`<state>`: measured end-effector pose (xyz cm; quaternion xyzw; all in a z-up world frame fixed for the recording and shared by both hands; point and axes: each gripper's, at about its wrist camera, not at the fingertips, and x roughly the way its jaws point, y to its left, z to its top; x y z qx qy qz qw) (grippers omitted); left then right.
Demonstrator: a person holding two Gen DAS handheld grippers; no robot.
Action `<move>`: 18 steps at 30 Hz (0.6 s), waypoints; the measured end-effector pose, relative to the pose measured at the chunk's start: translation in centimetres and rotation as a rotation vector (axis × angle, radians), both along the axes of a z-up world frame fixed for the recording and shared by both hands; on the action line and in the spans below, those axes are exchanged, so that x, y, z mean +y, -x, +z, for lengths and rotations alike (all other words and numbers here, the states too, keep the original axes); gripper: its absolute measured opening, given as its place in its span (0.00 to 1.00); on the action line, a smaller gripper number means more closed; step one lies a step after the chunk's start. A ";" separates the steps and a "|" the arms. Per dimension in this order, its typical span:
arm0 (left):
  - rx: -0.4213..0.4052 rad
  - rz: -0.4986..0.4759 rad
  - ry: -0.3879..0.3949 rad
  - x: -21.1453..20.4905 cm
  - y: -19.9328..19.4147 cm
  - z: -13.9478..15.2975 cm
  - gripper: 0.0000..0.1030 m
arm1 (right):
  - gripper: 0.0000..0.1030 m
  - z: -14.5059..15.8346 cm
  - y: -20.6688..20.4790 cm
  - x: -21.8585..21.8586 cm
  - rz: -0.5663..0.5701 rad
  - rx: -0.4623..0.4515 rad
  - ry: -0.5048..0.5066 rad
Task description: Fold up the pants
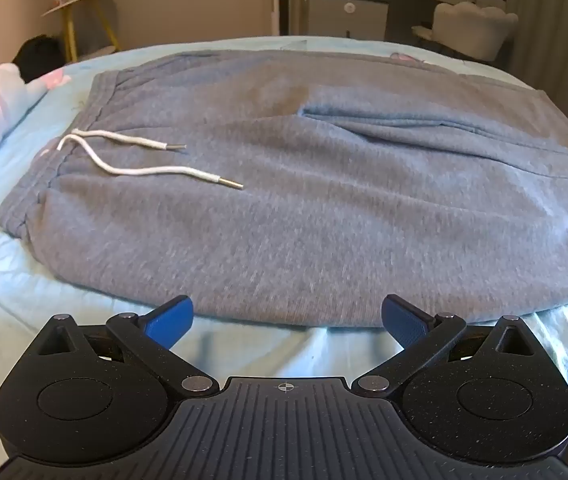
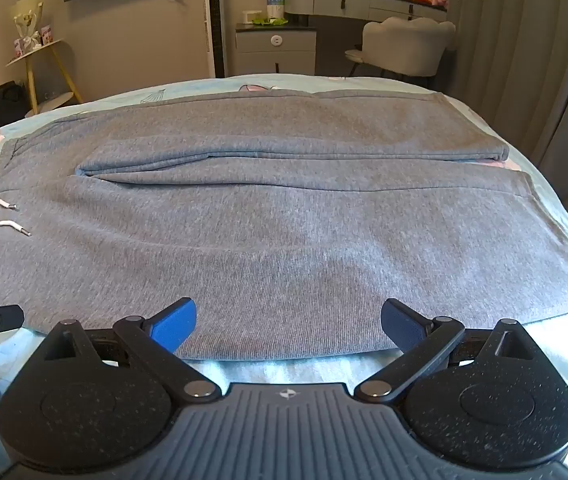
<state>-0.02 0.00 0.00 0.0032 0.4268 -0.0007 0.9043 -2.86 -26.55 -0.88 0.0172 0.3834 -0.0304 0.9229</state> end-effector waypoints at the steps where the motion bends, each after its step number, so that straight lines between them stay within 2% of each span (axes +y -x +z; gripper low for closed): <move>1: 0.002 0.001 0.000 0.0 0.0 0.0 1.00 | 0.96 0.0 0.0 0.0 0.000 -0.001 0.000; 18: 0.019 0.010 -0.004 0.1 -0.2 -0.3 1.00 | 0.96 0.0 0.2 0.0 -0.005 -0.004 -0.003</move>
